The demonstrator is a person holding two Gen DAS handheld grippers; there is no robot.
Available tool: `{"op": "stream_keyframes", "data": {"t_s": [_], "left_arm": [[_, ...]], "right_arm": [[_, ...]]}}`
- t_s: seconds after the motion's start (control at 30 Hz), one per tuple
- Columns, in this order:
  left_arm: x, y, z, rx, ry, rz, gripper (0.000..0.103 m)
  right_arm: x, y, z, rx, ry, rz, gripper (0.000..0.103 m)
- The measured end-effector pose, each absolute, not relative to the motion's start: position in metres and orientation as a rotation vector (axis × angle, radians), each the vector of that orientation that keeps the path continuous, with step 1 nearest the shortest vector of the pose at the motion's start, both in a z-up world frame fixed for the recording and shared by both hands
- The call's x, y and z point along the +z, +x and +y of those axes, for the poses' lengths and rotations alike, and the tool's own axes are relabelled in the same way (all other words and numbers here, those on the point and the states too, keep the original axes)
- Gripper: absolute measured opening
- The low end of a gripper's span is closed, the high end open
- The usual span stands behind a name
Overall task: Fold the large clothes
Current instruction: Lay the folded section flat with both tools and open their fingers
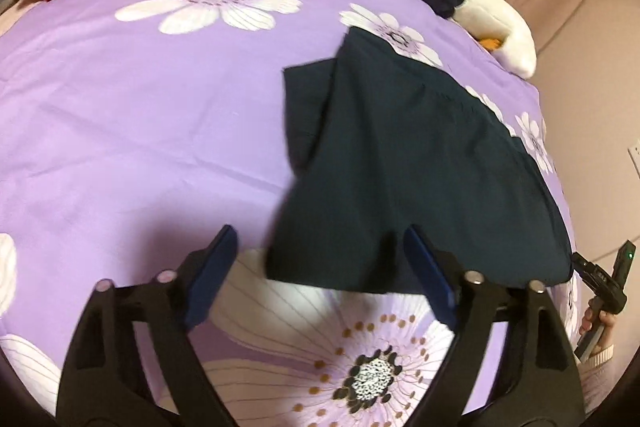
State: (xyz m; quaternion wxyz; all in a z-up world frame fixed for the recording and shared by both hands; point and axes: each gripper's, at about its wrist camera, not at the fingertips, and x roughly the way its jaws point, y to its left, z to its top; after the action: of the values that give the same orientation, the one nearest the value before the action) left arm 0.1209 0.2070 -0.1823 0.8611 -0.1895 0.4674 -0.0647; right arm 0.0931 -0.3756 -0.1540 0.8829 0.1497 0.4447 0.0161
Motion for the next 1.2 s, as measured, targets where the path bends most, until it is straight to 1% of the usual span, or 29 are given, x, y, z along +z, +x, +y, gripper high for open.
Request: {"op": "stream_keyframes", "data": {"t_s": [0.03,0.07,0.13,0.17,0.2,0.23,0.27,0.33,0.43,0.5,0.63,0.7,0.73,0.77,0.93,1.03,1.07,1.1,1.13,1.17,1.2], "left_arm": [[-0.186,0.122,0.203,-0.144,-0.392,0.995,0.067],[-0.189,0.123,0.201,-0.153,-0.394,1.007,0.064],[-0.193,0.122,0.2,-0.155,-0.401,1.001,0.063],[-0.194,0.121,0.202,-0.16,-0.415,0.997,0.058],[-0.195,0.12,0.205,-0.168,-0.437,0.993,0.056],[-0.195,0.119,0.209,-0.182,-0.462,0.989,0.051],[-0.196,0.119,0.211,-0.192,-0.472,0.988,0.043],[-0.196,0.116,0.215,-0.228,-0.486,0.988,0.033],[-0.195,0.114,0.216,-0.254,-0.494,0.986,0.028],[-0.194,0.115,0.216,-0.279,-0.508,0.989,0.028],[-0.195,0.114,0.217,-0.301,-0.482,1.01,0.03],[-0.195,0.12,0.21,-0.273,-0.411,1.04,0.026],[-0.193,0.122,0.208,-0.271,-0.392,1.043,0.022],[-0.189,0.126,0.205,-0.276,-0.359,1.046,0.02],[-0.183,0.129,0.211,-0.331,-0.332,1.055,0.02],[-0.186,0.124,0.218,-0.332,-0.348,1.061,0.021],[-0.186,0.119,0.22,-0.33,-0.361,1.05,0.028],[-0.187,0.116,0.222,-0.336,-0.377,1.043,0.033],[-0.187,0.112,0.223,-0.34,-0.394,1.033,0.041],[-0.186,0.111,0.225,-0.338,-0.399,1.024,0.047],[-0.186,0.11,0.225,-0.333,-0.4,1.017,0.05]], "right_arm": [[-0.156,0.091,-0.375,0.038,0.319,0.927,0.055],[-0.158,0.091,-0.374,0.043,0.328,0.931,0.055],[-0.165,0.089,-0.373,0.058,0.359,0.944,0.055],[-0.167,0.089,-0.371,0.069,0.37,0.948,0.055],[-0.17,0.089,-0.367,0.088,0.375,0.948,0.055],[-0.171,0.089,-0.362,0.105,0.369,0.948,0.053],[-0.173,0.089,-0.358,0.111,0.354,0.951,0.048],[-0.174,0.09,-0.352,0.117,0.328,0.956,0.03],[-0.172,0.088,-0.355,0.118,0.329,0.948,0.019],[-0.169,0.086,-0.355,0.123,0.33,0.94,0.015],[-0.166,0.083,-0.361,0.14,0.372,0.921,0.011],[-0.165,0.083,-0.362,0.126,0.378,0.907,0.009],[-0.163,0.084,-0.358,0.11,0.344,0.91,0.008],[-0.16,0.086,-0.351,0.097,0.297,0.917,0.008],[-0.139,0.088,-0.362,0.12,0.295,0.901,0.005],[-0.157,0.094,-0.362,0.089,0.249,0.983,0.005],[-0.163,0.093,-0.36,0.082,0.236,0.993,0.005],[-0.167,0.092,-0.359,0.072,0.239,0.987,0.006],[-0.169,0.09,-0.361,0.063,0.27,0.973,0.008],[-0.168,0.087,-0.363,0.059,0.306,0.963,0.009],[-0.167,0.085,-0.365,0.055,0.318,0.956,0.012]]}}
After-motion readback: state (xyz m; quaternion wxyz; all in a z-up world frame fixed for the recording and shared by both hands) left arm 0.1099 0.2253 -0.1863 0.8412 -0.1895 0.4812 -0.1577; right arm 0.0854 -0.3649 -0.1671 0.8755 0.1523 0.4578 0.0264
